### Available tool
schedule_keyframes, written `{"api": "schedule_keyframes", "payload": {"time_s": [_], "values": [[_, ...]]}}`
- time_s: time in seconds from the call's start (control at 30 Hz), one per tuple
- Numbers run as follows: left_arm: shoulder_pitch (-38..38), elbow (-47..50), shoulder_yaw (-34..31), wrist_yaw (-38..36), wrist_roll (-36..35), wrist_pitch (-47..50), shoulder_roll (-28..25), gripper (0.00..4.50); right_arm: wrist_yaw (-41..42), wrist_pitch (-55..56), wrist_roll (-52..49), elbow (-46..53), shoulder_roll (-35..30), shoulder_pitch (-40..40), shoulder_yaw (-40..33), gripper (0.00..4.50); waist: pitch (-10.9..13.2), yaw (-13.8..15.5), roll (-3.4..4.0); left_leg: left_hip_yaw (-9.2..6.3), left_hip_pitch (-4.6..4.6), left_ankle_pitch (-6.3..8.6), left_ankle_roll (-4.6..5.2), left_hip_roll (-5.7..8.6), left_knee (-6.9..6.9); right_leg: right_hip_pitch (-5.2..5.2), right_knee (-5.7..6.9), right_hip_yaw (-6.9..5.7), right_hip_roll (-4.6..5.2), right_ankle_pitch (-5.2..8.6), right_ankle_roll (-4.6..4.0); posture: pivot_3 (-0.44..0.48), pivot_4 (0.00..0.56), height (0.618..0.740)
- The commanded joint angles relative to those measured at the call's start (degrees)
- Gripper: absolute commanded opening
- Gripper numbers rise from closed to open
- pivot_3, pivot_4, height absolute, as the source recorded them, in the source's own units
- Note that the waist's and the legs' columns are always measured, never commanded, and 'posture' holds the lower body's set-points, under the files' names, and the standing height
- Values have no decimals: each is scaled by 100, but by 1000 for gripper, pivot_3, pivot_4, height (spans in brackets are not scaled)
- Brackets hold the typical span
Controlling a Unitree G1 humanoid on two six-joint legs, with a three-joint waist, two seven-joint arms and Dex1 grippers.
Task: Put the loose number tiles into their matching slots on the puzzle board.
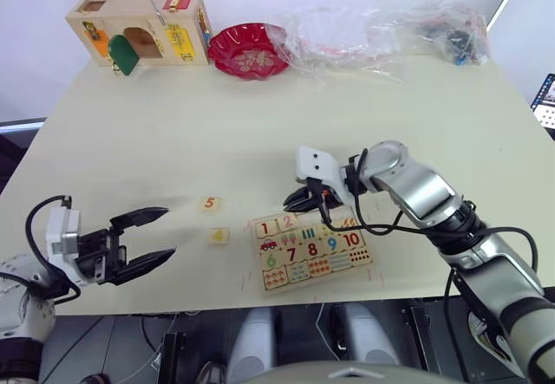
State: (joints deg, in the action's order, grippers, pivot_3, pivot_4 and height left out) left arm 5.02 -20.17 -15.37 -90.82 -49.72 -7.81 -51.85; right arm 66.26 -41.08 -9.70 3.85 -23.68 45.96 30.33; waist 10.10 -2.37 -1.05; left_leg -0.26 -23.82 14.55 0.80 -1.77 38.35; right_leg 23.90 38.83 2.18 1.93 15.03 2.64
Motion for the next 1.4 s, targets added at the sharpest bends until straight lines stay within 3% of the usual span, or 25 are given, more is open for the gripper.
{"api": "schedule_keyframes", "payload": {"time_s": [0.03,0.67,1.4], "values": [[-21,-48,-15,-168,-132,-113,-56,4500,-74,72,-25,246,-77,-43,-148,24,0,1,-1,0,0,0,0,0,0,0,0,0,0,0,0,0,150,740],[-73,18,79,-168,-118,-121,33,4500,-438,421,412,-335,93,-170,106,24,0,0,-1,1,0,0,0,0,1,0,1,1,-2,0,0,0,150,740],[82,204,-33,-168,-64,-89,159,4500,-371,310,463,-109,184,-284,277,24,0,2,-1,0,1,0,0,0,1,0,1,1,-2,0,0,0,150,740]]}}
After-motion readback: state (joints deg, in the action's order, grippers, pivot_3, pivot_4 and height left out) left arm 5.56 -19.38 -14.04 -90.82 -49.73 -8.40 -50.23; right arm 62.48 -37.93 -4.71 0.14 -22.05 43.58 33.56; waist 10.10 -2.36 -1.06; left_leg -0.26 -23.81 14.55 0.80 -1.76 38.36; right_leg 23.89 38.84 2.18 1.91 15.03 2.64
